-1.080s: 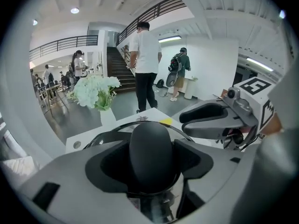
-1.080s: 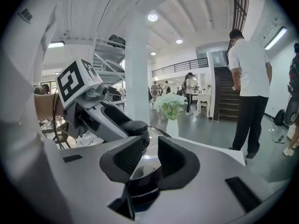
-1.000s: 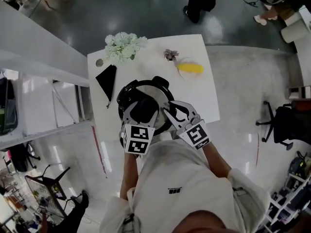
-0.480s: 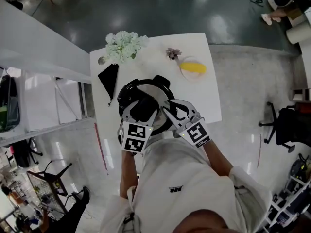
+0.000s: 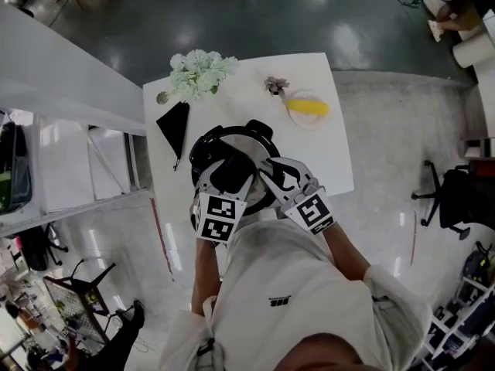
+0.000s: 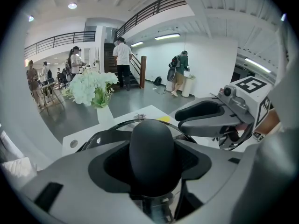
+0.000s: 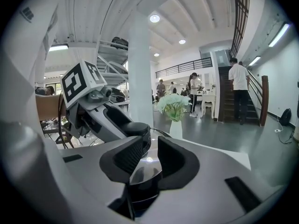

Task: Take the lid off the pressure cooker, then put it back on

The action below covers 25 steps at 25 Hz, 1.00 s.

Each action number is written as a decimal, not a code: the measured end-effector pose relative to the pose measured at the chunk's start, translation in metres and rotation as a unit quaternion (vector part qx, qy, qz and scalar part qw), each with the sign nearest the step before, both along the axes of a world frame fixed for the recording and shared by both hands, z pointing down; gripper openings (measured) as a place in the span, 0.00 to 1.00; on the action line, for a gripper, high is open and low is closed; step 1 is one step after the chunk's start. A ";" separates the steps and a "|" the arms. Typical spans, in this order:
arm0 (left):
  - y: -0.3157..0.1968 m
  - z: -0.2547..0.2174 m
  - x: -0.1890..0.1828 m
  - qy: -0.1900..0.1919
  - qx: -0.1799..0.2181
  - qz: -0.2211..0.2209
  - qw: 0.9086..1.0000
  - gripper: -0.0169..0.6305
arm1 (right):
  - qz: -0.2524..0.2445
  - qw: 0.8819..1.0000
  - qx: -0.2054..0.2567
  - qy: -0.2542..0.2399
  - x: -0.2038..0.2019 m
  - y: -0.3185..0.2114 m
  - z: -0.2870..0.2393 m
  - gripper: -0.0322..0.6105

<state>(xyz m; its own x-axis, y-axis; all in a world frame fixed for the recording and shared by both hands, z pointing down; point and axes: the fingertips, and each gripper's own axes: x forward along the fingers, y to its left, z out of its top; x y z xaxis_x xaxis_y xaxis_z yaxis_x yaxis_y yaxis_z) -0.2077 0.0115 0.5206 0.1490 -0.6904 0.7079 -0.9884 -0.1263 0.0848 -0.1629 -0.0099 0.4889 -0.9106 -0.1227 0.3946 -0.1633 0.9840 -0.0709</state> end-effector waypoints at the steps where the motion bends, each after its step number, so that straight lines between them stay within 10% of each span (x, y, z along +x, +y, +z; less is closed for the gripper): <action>1: 0.000 0.000 0.000 0.000 -0.001 0.001 1.000 0.47 | 0.002 1.000 -0.001 0.001 0.000 0.000 -0.001 0.21; 25: 0.004 0.001 0.004 0.000 -0.001 0.143 0.990 0.47 | 0.042 0.999 0.000 0.011 -0.002 -0.001 -0.001 0.21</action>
<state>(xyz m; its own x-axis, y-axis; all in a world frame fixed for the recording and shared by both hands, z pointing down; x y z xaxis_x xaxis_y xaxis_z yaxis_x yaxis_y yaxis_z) -0.2034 0.0156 0.5215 0.3384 -0.6191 0.7087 -0.9122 -0.4007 0.0856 -0.1653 -0.0112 0.4882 -0.8881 -0.1993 0.4141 -0.2475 0.9667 -0.0655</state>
